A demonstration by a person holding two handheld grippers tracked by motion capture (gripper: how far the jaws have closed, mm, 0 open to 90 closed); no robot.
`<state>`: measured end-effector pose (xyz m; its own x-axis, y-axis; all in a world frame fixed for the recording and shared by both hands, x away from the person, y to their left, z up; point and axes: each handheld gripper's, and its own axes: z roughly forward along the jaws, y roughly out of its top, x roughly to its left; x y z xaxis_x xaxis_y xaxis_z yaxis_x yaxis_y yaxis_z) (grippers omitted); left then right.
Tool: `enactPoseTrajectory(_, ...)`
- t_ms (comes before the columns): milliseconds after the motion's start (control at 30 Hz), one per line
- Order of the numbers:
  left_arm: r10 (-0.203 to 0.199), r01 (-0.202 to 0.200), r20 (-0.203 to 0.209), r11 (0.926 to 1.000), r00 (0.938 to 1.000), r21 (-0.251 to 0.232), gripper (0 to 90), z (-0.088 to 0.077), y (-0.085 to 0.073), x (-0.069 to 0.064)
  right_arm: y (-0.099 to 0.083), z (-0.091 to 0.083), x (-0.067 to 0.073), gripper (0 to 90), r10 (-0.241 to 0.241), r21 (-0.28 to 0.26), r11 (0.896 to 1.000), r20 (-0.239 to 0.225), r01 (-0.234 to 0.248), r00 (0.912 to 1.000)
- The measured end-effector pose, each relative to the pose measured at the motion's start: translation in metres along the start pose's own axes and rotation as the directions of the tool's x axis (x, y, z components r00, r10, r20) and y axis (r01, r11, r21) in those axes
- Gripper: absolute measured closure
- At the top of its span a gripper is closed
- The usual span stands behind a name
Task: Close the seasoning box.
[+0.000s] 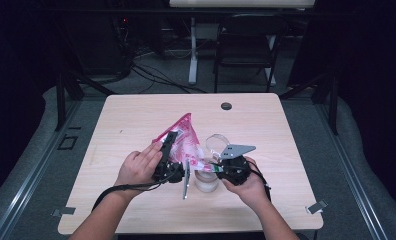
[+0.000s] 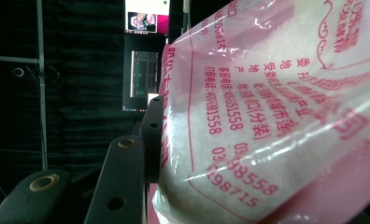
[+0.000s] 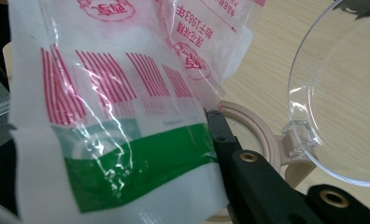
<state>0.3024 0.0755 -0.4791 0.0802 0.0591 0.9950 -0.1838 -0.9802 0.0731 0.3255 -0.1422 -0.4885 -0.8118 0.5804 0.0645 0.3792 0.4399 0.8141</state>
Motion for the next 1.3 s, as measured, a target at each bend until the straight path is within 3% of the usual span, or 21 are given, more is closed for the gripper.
enactPoseTrajectory(733, 0.010, -0.010, 0.005, 1.0000, 0.9999, 0.002, 62.3, -0.0008, 0.0032, -0.0016, -0.0024, -0.0008, -0.0027, 90.0, 0.005, 0.009, 1.000, 0.001, -0.005, 1.0000)
enactPoseTrajectory(1033, -0.004, 0.004, 0.016, 1.0000, 0.9999, -0.004, 62.3, 0.0003, 0.0043, -0.0058, -0.0033, -0.0033, -0.0043, 90.0, 0.011, 0.018, 1.000, 0.012, -0.011, 0.9999)
enactPoseTrajectory(1267, 0.014, -0.014, 0.003, 0.9998, 0.9999, -0.013, 62.3, 0.0002, 0.0047, -0.0064, -0.0044, -0.0013, -0.0042, 90.0, 0.010, 0.019, 1.000, 0.007, -0.010, 0.9999)
enactPoseTrajectory(1300, 0.030, -0.030, -0.006, 0.9994, 0.9995, -0.017, 62.3, 0.0000, 0.0051, -0.0056, -0.0045, -0.0009, -0.0042, 90.0, 0.009, 0.024, 1.000, 0.007, -0.009, 0.9999)
